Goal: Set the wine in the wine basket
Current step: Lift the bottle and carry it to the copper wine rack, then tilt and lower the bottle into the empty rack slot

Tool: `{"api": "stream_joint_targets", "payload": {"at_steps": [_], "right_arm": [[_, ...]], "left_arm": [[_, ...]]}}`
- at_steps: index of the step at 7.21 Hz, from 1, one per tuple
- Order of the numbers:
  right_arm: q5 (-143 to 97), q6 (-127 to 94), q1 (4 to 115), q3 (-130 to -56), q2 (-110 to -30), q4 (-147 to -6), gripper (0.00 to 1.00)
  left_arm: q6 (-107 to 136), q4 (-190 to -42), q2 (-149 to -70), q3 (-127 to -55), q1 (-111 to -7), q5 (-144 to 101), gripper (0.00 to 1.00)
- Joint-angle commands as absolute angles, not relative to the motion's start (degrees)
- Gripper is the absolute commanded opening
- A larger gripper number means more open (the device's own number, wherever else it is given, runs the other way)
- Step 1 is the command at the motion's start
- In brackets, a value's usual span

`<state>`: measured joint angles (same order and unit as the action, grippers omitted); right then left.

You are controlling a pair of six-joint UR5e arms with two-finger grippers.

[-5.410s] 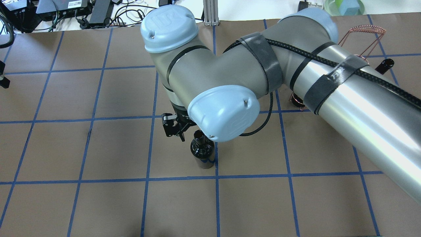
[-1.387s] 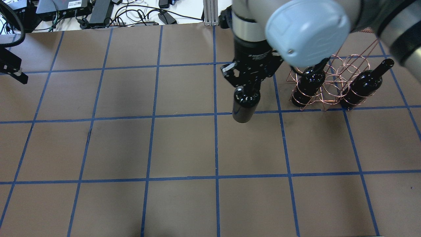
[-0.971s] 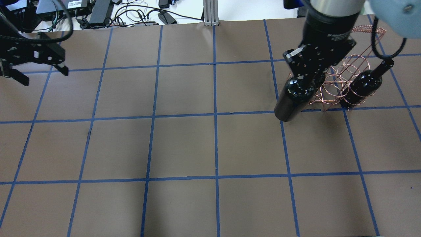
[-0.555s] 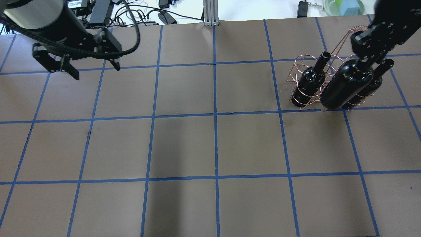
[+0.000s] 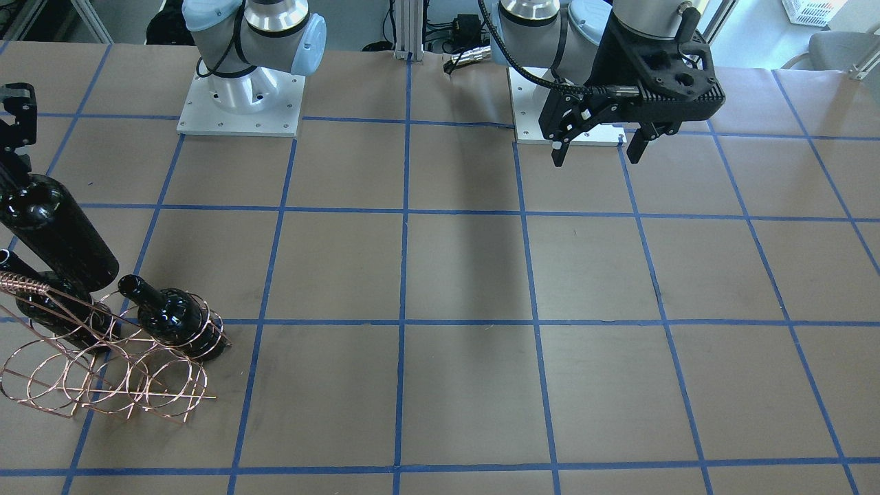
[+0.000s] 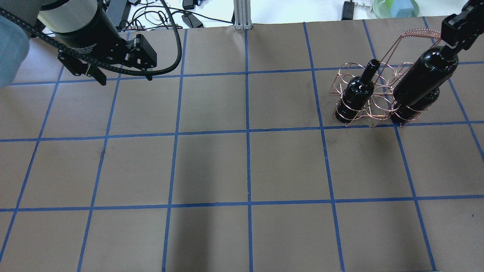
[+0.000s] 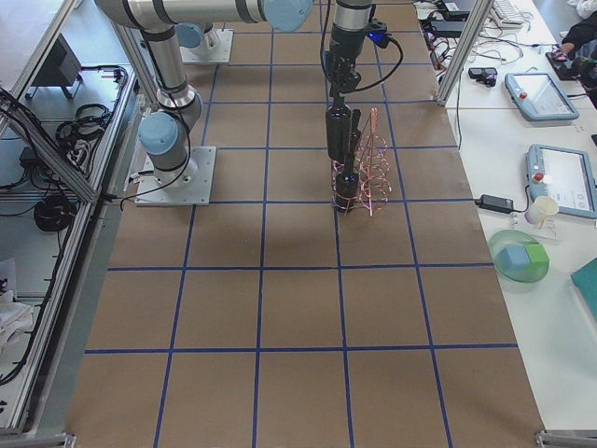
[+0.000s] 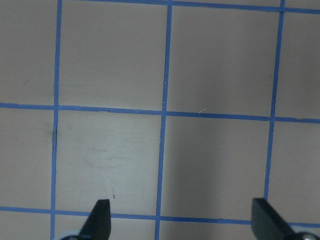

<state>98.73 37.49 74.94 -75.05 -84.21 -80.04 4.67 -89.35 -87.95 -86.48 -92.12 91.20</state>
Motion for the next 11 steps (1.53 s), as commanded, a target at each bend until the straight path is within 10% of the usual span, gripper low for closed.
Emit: {"api": "stream_joint_targets", "payload": {"at_steps": [1,11], "right_arm": [[98.1,37.8,74.9,-75.1,-82.1,-82.1,0.0],[96.5,37.3,75.4,-77.4,-79.0,-85.4,0.0]], "left_arm": [[1.0,-88.9,-88.2,-85.6,-89.6,91.1,1.0],[-0.7,-88.8,-87.7,-86.4,-89.2,91.3,1.0]]}}
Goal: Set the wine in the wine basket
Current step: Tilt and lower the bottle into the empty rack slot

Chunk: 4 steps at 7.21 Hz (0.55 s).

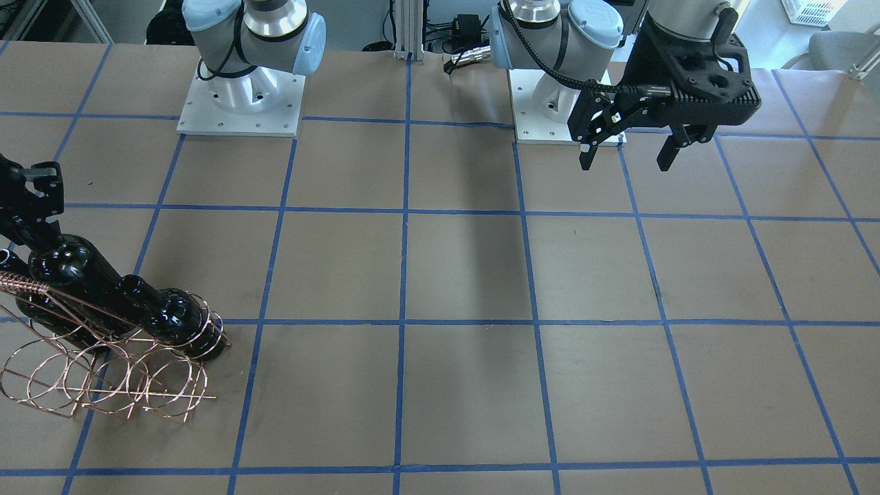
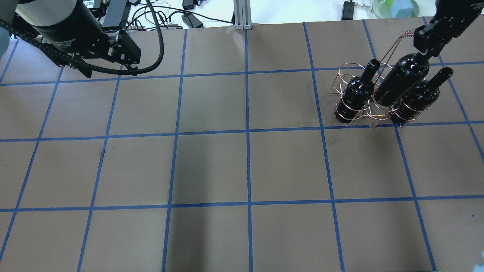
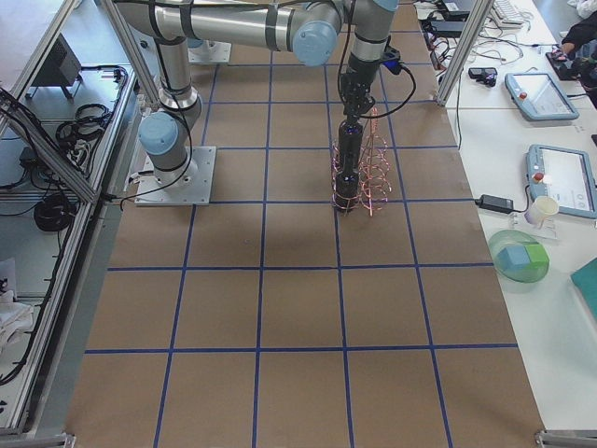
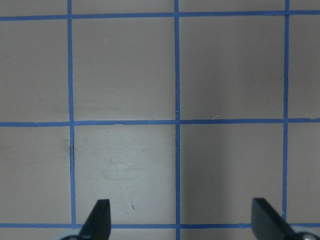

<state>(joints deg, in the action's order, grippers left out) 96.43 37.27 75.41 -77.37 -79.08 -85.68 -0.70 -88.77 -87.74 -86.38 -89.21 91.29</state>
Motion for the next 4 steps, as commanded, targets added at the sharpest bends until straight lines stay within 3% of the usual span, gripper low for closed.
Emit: {"api": "stream_joint_targets", "payload": {"at_steps": [1,4], "right_arm": [[96.5,37.4,75.4,-77.4,-78.8,-85.3,0.0],[97.3,37.8,75.4,-77.4,-77.2,-85.2,0.0]], "left_arm": [[-0.7,-88.8,-87.7,-86.4,-89.2,91.3,1.0],[-0.7,-88.4,-87.5,-86.7,-89.2,91.3,1.0]]}}
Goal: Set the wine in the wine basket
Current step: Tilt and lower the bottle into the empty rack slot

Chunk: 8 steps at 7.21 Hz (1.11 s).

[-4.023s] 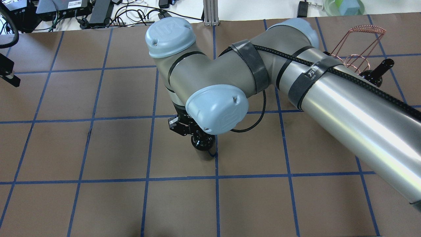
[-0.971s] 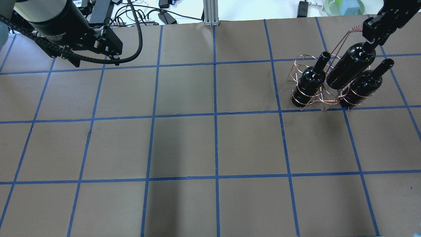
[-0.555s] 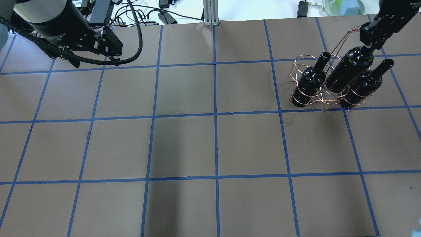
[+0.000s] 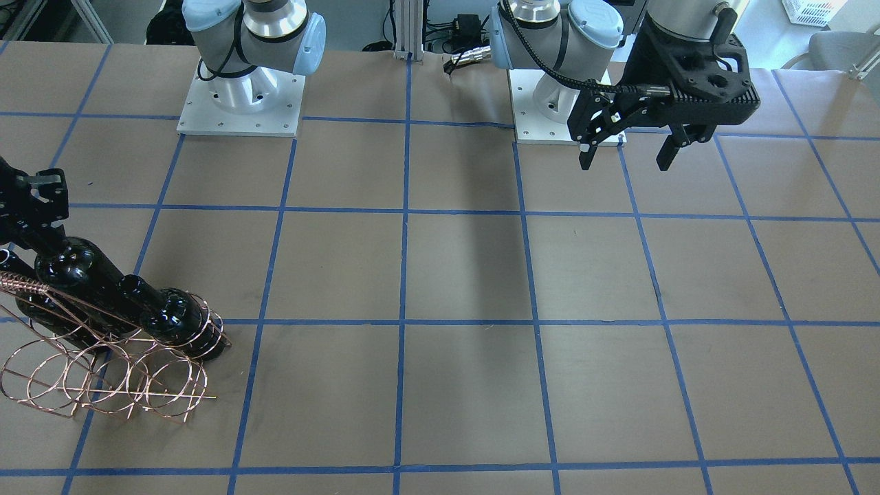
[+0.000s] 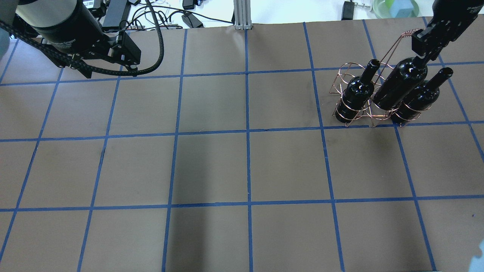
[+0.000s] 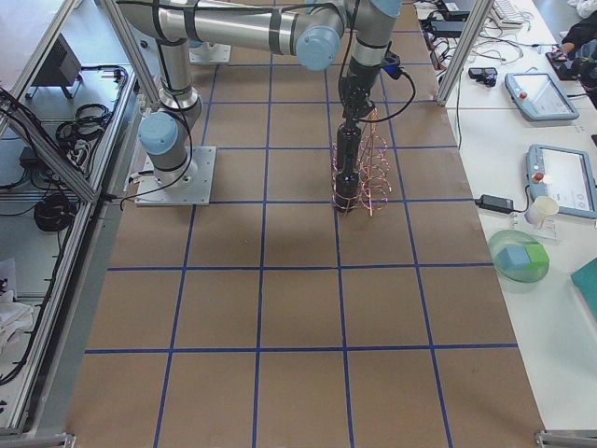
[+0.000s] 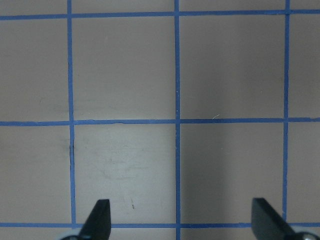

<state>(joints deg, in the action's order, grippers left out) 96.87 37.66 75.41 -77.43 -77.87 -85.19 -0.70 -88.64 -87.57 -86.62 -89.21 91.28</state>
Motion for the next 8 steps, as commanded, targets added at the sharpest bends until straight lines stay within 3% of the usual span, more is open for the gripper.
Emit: {"api": "stream_joint_targets", "payload": {"at_steps": [1,8], "right_arm": [[97.4,37.8,75.4,-77.4,-77.1,-85.2,0.0],[97.1,38.0,75.4,-77.5,-73.8,-86.0,0.0]], "left_arm": [[-0.7,-88.4,-87.5,-86.7,-89.2,91.3,1.0],[-0.7,-88.4,-87.5,-86.7,-89.3,91.3,1.0]]}}
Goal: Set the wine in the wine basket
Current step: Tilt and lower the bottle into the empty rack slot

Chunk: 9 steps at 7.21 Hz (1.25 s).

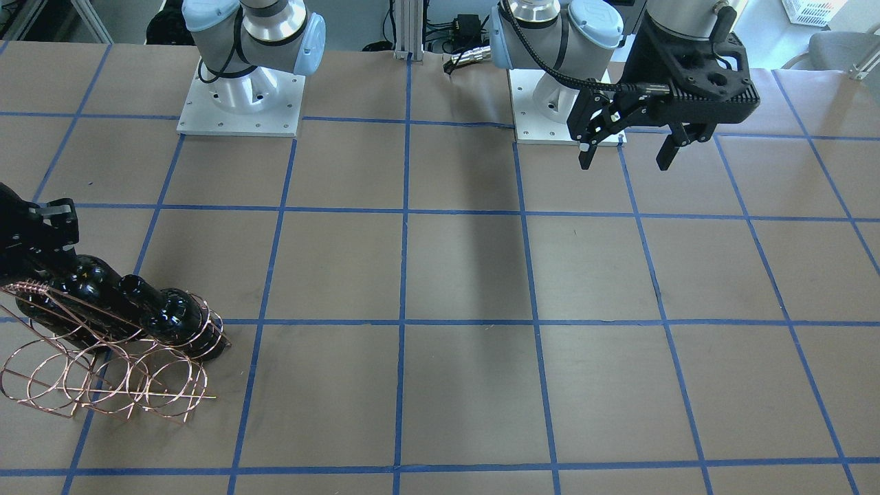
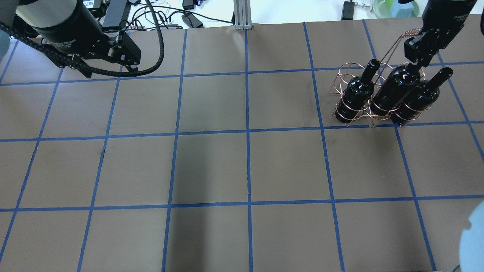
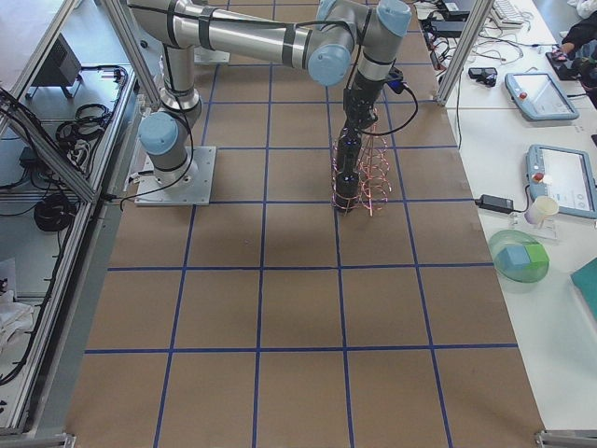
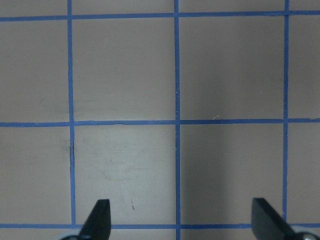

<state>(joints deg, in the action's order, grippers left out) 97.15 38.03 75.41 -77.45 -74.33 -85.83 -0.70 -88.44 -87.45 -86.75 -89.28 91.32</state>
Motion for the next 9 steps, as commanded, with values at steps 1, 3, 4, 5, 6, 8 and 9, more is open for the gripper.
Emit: {"api": "stream_joint_targets", "payload": {"at_steps": [1,3,4,5,6,8,9], "right_arm": [[97.2,38.0,75.4,-77.8,-73.3,-86.1,0.0],[97.2,37.9,75.4,-78.8,-73.2,-87.5,0.0],[97.2,37.8,75.4,-78.8,-73.2,-87.5,0.0],[97.2,37.8,75.4,-79.0,-73.1,-87.5,0.0],[97.1,37.6,75.4,-79.8,-73.1,-87.7,0.0],[97.0,37.2,75.4,-80.6,-73.1,-88.2,0.0],[97.2,37.4,75.4,-80.7,-73.1,-88.2,0.0]], "left_arm": [[-0.7,-88.4,-87.5,-86.7,-89.3,91.4,1.0],[-0.7,-88.4,-87.4,-86.7,-89.2,91.4,1.0],[-0.7,-88.4,-87.5,-86.7,-89.2,91.4,1.0],[-0.7,-88.4,-87.4,-86.7,-89.3,91.4,1.0],[-0.6,-88.4,-87.4,-86.7,-89.3,91.4,1.0],[-0.7,-88.4,-87.3,-86.7,-89.3,91.4,1.0],[-0.7,-88.4,-87.4,-86.7,-89.2,91.4,1.0]]}}
